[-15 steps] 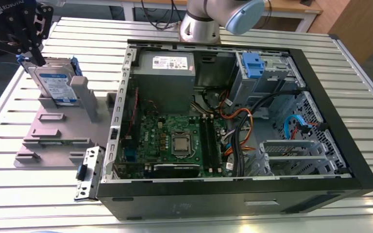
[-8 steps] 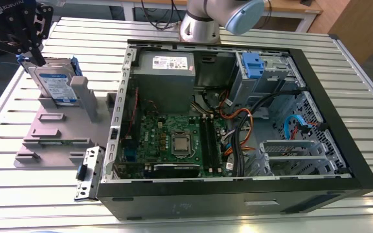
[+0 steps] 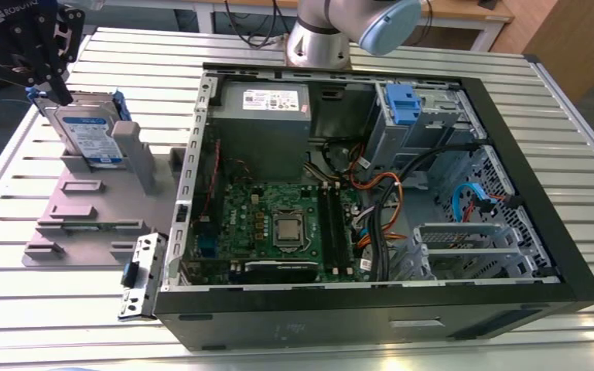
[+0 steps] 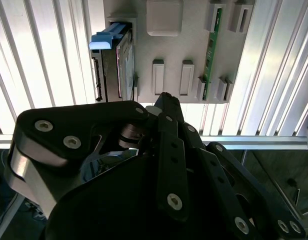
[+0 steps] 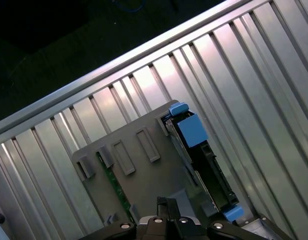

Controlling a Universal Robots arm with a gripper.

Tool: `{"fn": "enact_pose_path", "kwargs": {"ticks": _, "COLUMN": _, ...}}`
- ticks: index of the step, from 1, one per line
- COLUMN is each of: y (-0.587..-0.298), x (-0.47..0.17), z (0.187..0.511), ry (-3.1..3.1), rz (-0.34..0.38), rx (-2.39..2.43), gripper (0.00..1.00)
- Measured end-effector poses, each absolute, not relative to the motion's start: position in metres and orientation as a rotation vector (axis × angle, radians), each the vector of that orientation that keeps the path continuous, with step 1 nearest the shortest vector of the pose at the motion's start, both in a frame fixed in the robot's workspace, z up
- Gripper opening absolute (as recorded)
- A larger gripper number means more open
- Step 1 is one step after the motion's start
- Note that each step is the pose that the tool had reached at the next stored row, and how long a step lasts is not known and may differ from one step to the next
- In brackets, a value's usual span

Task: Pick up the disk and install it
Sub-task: 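Pick up the disk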

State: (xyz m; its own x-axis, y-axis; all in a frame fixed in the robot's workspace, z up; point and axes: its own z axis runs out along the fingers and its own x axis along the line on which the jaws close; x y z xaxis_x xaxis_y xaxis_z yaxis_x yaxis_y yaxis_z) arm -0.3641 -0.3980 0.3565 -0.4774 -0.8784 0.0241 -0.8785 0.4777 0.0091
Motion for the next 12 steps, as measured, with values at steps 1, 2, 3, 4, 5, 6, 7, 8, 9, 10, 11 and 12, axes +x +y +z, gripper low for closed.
{"fn": "enact_pose_path", "kwargs": {"ticks": 1, "y": -0.3979, "x": -0.3641, "z": 0.3565, "ry": -2.678, "rz": 0.007, "rx": 1.594, "gripper": 0.11}}
{"fn": "enact_pose_path", "kwargs": {"ticks": 2, "y": -0.3979, "x": -0.3641, "z": 0.3565, "ry": -2.677, "rz": 0.007, "rx": 1.595, "gripper": 0.11}}
{"fn": "enact_pose_path", "kwargs": {"ticks": 3, "y": -0.3980, "x": -0.3641, "z": 0.3565, "ry": -2.677, "rz": 0.007, "rx": 1.595, "gripper": 0.11}}
{"fn": "enact_pose_path", "kwargs": {"ticks": 4, "y": -0.3980, "x": -0.3641, "z": 0.3565, "ry": -2.676, "rz": 0.007, "rx": 1.596, "gripper": 0.11}}
{"fn": "enact_pose_path", "kwargs": {"ticks": 5, "y": -0.3979, "x": -0.3641, "z": 0.3565, "ry": -2.676, "rz": 0.007, "rx": 1.597, "gripper": 0.11}}
{"fn": "enact_pose_path", "kwargs": {"ticks": 6, "y": -0.3979, "x": -0.3641, "z": 0.3565, "ry": -2.676, "rz": 0.007, "rx": 1.597, "gripper": 0.11}}
{"fn": "enact_pose_path", "kwargs": {"ticks": 7, "y": -0.3979, "x": -0.3641, "z": 0.3565, "ry": -2.675, "rz": 0.007, "rx": 1.598, "gripper": 0.11}}
{"fn": "enact_pose_path", "kwargs": {"ticks": 8, "y": -0.3979, "x": -0.3641, "z": 0.3565, "ry": -2.675, "rz": 0.007, "rx": 1.599, "gripper": 0.11}}
{"fn": "enact_pose_path", "kwargs": {"ticks": 9, "y": -0.3979, "x": -0.3641, "z": 0.3565, "ry": -2.674, "rz": 0.007, "rx": 1.599, "gripper": 0.11}}
{"fn": "enact_pose_path", "kwargs": {"ticks": 10, "y": -0.3980, "x": -0.3641, "z": 0.3565, "ry": -2.674, "rz": 0.007, "rx": 1.600, "gripper": 0.11}}
{"fn": "enact_pose_path", "kwargs": {"ticks": 11, "y": -0.3979, "x": -0.3641, "z": 0.3565, "ry": -2.674, "rz": 0.007, "rx": 1.601, "gripper": 0.11}}
{"fn": "enact_pose_path", "kwargs": {"ticks": 12, "y": -0.3980, "x": -0.3641, "z": 0.3565, "ry": -2.673, "rz": 0.007, "rx": 1.601, "gripper": 0.11}}
